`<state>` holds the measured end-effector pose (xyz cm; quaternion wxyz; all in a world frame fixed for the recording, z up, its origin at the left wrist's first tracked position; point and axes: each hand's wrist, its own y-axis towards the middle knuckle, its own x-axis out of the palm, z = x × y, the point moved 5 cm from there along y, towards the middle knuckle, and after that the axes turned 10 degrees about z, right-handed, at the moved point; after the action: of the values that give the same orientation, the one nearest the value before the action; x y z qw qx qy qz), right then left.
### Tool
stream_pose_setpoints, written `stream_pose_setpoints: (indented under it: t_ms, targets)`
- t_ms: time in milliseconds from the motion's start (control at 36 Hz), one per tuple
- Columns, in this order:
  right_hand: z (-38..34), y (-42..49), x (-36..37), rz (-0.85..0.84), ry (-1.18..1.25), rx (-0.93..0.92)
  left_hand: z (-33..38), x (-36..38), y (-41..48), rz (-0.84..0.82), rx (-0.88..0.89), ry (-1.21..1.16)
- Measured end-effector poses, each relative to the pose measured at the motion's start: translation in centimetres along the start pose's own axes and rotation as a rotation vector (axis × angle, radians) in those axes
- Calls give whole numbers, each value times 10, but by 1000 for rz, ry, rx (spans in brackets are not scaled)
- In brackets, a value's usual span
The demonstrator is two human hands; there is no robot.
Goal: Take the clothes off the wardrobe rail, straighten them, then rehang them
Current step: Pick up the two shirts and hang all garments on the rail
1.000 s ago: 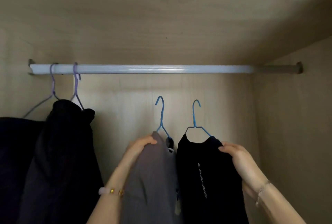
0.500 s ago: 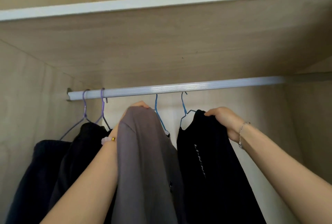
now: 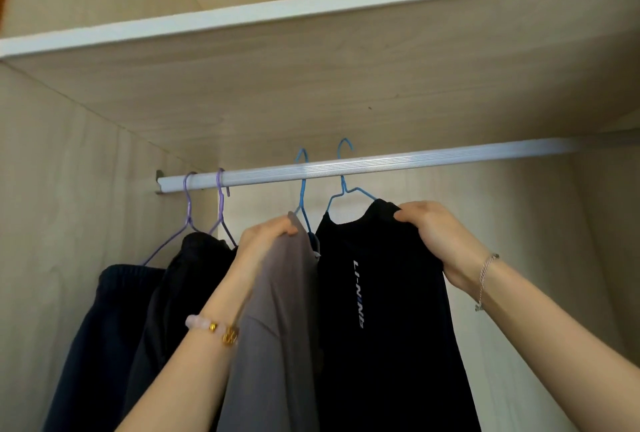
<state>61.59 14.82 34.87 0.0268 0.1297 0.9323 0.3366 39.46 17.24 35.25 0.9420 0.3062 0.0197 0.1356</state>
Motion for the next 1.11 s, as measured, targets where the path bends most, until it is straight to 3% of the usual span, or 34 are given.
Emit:
stream_pose_setpoints:
  t_ms: [250, 472, 667, 972, 1111]
  targets:
    - [30, -29, -2, 93, -152, -19, -9, -4, -18, -43, -52, -97]
    - [33, -46, -7, 222, -703, -380, -14, -8, -52, -138, -25, -76]
    - [20, -33, -10, 71, -713, -196, -7, -35, -65, -301, 10, 129]
    - [-7, 8, 30, -21, -834, -110, 17, -17, -18, -198, 70, 427]
    - [-8, 22, 34, 27, -886, -118, 16, 0, -16, -181, 1, 405]
